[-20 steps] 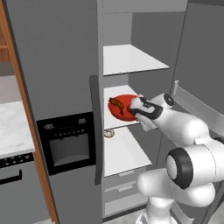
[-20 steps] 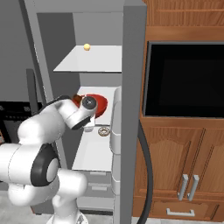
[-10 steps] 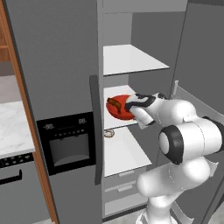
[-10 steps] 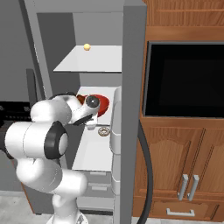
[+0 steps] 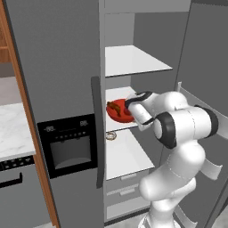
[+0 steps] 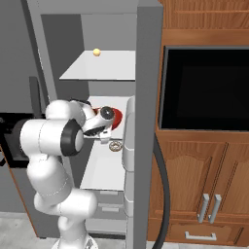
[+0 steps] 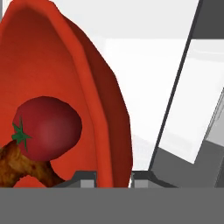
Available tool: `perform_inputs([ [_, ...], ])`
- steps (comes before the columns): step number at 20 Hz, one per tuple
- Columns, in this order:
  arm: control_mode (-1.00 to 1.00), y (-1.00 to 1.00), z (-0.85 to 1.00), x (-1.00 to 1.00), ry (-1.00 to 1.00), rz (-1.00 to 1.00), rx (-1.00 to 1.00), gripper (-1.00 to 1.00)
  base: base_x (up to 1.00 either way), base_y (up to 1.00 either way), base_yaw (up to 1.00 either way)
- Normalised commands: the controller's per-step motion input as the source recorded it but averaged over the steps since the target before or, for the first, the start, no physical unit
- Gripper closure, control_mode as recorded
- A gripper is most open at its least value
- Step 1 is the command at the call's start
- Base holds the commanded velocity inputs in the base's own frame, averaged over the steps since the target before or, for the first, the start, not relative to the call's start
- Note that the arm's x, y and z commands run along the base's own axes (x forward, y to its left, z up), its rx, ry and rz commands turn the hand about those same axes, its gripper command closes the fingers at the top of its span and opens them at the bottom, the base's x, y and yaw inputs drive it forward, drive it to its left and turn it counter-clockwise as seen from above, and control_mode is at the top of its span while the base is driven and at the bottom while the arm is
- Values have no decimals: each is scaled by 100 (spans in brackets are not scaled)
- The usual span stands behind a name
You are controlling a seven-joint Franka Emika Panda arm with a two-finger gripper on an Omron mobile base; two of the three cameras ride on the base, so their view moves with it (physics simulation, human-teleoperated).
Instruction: Pick the chicken drumstick and tomato from their plates and place them in the bowl. Then put the bowl in the fridge.
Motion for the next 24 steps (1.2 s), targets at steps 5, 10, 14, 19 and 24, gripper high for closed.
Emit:
perform_inputs([
  [5,-100,0,-18,39,0,3,0,100,0,0,0],
  [10,-100,0,-20,43,0,1,0,100,0,0,0],
  [14,-100,0,-23,39,0,0,0,100,0,0,0],
  [19,-100,0,-7,28,0,0,0,100,0,0,0],
  [24,-100,0,-9,27,0,0,0,100,0,0,0],
])
